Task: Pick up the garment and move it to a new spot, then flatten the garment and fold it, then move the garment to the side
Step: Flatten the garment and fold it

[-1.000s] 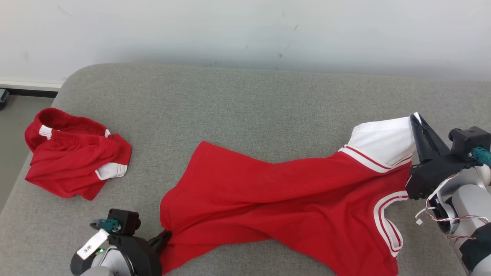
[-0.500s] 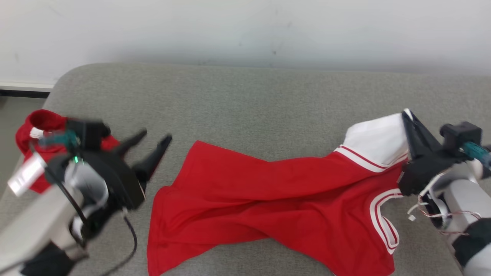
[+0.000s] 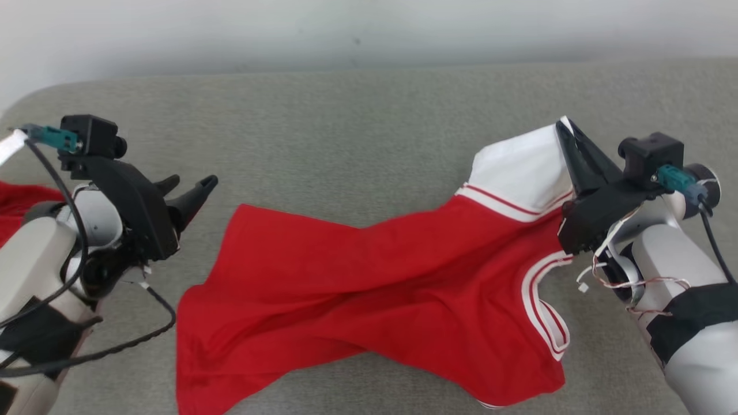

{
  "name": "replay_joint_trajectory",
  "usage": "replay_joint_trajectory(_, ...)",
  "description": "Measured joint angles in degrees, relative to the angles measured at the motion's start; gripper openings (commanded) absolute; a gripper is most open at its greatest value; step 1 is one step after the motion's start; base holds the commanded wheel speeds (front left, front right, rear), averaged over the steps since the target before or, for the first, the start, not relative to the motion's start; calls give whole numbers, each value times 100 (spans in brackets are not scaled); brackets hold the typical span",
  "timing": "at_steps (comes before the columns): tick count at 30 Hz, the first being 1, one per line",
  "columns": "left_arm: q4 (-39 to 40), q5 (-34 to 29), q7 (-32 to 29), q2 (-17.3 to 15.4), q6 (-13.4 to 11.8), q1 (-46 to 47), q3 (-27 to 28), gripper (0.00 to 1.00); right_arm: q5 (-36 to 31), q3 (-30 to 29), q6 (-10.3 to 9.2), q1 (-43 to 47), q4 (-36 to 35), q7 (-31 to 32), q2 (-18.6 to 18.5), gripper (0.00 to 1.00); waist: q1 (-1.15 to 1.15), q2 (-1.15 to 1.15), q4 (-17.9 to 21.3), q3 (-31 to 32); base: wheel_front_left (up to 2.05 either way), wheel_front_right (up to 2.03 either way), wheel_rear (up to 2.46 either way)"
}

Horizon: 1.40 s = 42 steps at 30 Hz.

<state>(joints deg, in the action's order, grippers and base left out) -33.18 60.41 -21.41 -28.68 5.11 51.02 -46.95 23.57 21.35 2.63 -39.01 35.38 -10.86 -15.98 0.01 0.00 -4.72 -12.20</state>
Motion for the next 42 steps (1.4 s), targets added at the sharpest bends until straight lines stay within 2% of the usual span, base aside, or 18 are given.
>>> replay_joint_trajectory(7, -655, 326, -555, 336, 2, 300, 24, 100, -43, 9, 15, -227, 19, 35, -14, 0, 0, 0, 263, -333, 0, 0, 0)
replay_joint_trajectory(18, -1488, 419, -1135, 504, 47, 567, -138, 100, -83, 94, 40, -525, 159, 34, 44, 0, 0, 0, 414, -633, 0, 0, 0)
replay_joint_trajectory(27, -1829, 447, -1236, 552, 101, 693, -125, 100, -107, 156, 48, -639, 204, 26, 97, 0, 0, 0, 421, -708, 0, 0, 0)
replay_joint_trajectory(39, -2141, 659, -1336, 833, 148, 793, 20, 100, -151, 186, 74, -732, 393, 18, 100, 0, 0, 0, 398, -735, 0, 0, 0)
replay_joint_trajectory(40, -2159, 689, -1350, 847, 153, 793, 19, 69, -151, 196, 74, -733, 404, 15, 108, 0, -1, 0, 396, -732, 0, 0, 0)
replay_joint_trajectory(42, -2179, 706, -1407, 867, 171, 793, 13, 0, -151, 205, 74, -736, 432, 1, 122, 0, -1, 0, 394, -728, 0, 0, 0)
